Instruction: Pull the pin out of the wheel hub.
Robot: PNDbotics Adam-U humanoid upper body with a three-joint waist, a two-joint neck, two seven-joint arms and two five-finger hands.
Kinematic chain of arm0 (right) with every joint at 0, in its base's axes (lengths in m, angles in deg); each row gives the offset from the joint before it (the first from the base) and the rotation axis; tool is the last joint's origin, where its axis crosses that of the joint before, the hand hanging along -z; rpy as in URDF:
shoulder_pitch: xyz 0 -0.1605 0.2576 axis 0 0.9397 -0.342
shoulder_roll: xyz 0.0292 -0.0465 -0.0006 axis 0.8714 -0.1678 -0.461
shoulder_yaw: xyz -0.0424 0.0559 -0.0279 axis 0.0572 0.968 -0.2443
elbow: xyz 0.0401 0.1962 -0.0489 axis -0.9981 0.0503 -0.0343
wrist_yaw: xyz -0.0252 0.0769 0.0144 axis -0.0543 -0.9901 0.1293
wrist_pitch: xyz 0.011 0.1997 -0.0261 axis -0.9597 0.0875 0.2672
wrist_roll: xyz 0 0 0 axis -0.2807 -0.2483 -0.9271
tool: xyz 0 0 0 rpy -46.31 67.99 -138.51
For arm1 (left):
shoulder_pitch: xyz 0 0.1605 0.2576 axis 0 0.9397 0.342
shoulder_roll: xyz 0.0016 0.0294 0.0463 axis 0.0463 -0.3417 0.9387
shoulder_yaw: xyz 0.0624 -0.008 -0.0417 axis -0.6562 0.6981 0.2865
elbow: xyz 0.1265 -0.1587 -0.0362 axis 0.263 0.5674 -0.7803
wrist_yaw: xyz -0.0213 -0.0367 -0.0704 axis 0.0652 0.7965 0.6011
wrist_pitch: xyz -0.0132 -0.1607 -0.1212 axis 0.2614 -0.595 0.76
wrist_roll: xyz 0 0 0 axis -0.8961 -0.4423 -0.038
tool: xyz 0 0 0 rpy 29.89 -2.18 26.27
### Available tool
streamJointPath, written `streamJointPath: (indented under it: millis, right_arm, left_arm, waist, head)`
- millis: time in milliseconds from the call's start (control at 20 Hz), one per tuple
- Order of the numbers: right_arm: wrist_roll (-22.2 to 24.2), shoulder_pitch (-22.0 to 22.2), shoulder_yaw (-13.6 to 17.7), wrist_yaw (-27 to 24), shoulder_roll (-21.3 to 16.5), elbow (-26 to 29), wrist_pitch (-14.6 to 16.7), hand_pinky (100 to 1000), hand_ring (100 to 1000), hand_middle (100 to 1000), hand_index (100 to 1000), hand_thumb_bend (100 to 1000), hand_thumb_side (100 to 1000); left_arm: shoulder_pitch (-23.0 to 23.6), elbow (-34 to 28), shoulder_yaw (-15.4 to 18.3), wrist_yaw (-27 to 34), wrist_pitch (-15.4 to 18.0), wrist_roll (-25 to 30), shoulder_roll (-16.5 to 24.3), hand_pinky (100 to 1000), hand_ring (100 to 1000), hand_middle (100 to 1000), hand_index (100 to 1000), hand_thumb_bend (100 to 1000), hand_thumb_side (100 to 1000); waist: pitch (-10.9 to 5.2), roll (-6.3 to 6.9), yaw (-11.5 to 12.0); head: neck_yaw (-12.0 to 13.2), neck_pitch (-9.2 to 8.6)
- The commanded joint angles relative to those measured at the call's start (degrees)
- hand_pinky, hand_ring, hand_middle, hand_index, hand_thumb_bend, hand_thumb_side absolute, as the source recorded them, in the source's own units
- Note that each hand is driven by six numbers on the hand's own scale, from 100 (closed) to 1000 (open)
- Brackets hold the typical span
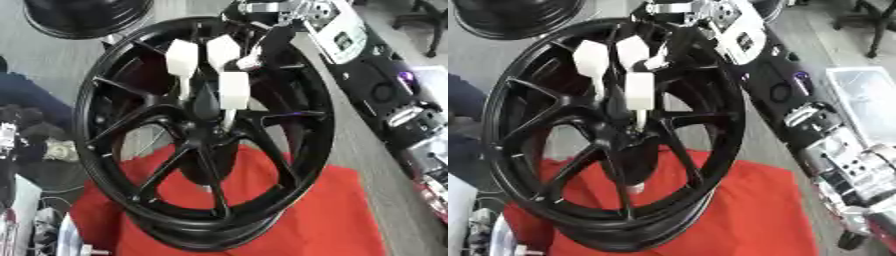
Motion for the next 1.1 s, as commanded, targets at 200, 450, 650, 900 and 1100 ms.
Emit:
streamJointPath:
  millis: [200,450,650,900,1100]
  right_arm:
    - [5.03,-0.64,-0.02,-1.06,-1.03,1.25,4.47,804,768,635,704,350,367]
    - [5.03,-0.64,0.16,-1.72,-1.09,1.56,4.11,801,764,630,651,314,371]
    - [4.96,-0.73,0.42,-2.39,-1.25,1.91,3.84,801,767,646,632,304,374]
    - [4.29,-1.02,0.74,-3.59,-1.49,2.19,3.38,799,768,656,619,297,373]
    - [3.38,-1.33,1.03,-4.64,-1.61,2.34,3.05,797,766,653,594,282,366]
  left_arm:
    - [-0.68,-0.6,-0.04,0.14,0.09,0.25,0.25,691,799,676,727,285,839]
    - [-0.71,-0.59,-0.1,0.16,0.09,0.31,0.25,691,798,677,727,286,839]
    - [-0.74,-0.58,-0.08,0.17,0.08,0.28,0.26,691,797,677,727,286,839]
    - [-0.76,-0.56,-0.09,0.19,0.06,0.3,0.28,692,797,677,727,286,839]
    - [-0.75,-0.5,-0.12,0.17,0.02,0.41,0.25,692,797,678,729,287,841]
  waist:
    - [-0.72,0.13,0.15]
    - [-0.72,0.1,0.22]
    - [-0.78,0.02,0.29]
    - [-0.91,-0.09,0.4]
    - [-0.92,-0.13,0.46]
  head:
    - [-0.2,-0.07]
    - [-0.27,-0.07]
    - [-0.28,-0.07]
    - [-0.3,-0.07]
    - [-0.41,-0.07]
